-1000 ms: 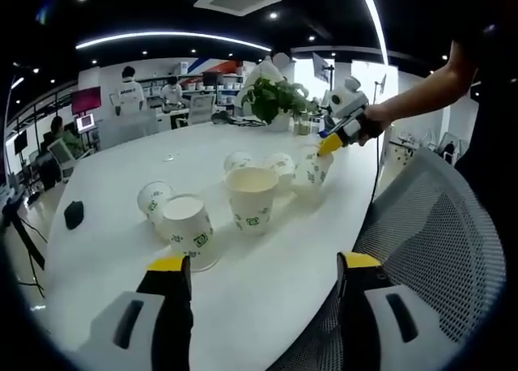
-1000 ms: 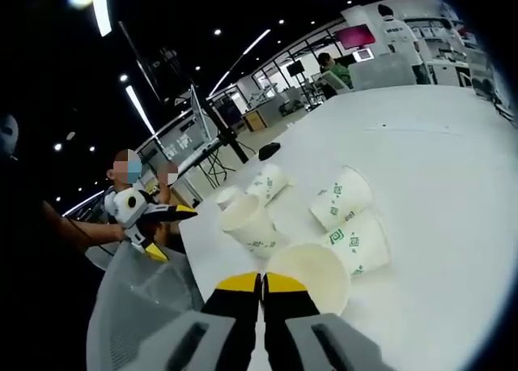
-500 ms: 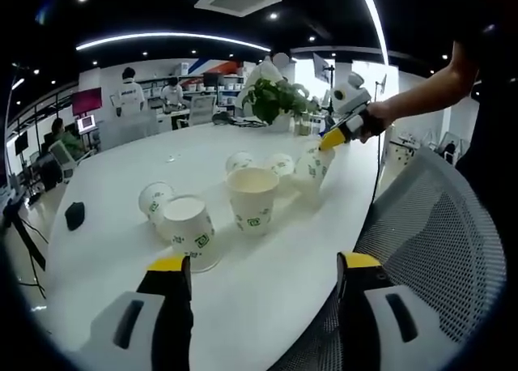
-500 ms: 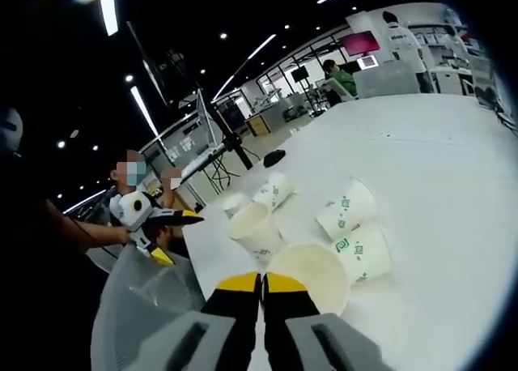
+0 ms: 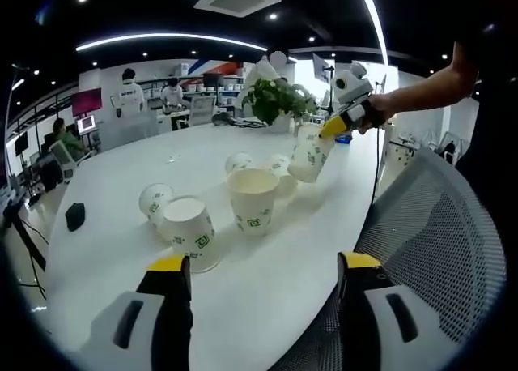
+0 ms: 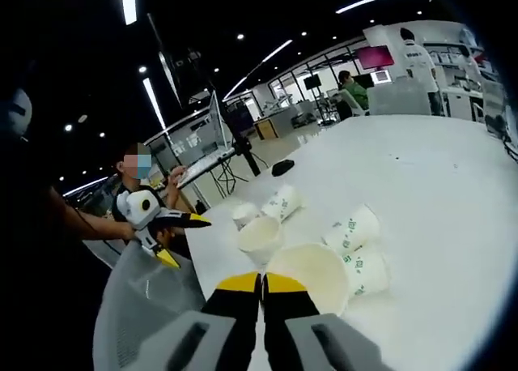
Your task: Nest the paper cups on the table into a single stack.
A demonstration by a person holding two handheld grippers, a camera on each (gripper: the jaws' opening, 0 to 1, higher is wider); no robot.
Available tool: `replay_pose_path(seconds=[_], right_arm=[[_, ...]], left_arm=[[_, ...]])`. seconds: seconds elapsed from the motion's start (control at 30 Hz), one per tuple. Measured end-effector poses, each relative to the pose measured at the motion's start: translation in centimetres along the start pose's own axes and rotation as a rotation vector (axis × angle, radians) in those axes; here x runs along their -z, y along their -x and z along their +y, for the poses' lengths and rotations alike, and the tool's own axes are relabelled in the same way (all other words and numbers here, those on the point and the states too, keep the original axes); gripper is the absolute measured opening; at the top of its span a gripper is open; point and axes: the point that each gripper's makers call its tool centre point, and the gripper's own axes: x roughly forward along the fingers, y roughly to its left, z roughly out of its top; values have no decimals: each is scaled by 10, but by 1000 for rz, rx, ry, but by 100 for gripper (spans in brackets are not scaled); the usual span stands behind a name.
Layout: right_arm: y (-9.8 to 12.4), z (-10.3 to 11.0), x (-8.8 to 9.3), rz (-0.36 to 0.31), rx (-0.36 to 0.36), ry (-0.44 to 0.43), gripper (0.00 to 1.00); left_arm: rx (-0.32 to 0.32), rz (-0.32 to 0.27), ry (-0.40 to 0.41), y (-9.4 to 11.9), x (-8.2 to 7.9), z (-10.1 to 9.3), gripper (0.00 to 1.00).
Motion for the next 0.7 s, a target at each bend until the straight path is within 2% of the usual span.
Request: replay_pose_path(seconds=[0.2,0.33,0.4,0.7], right_arm=[[2,7,-16,-10,-5,53,0],[3,12,-28,0,-3,132,0],[3,19,-35,24,-4,206,0],[1,33,-57,53,-24,308,0]], left_arm=[[-2,-1,0,0,-1,0,74],[-2,1,-3,0,-1,0,76],[-3,1,-5,1,-1,0,77],[-18,-13,-11,1,-3,4,80]])
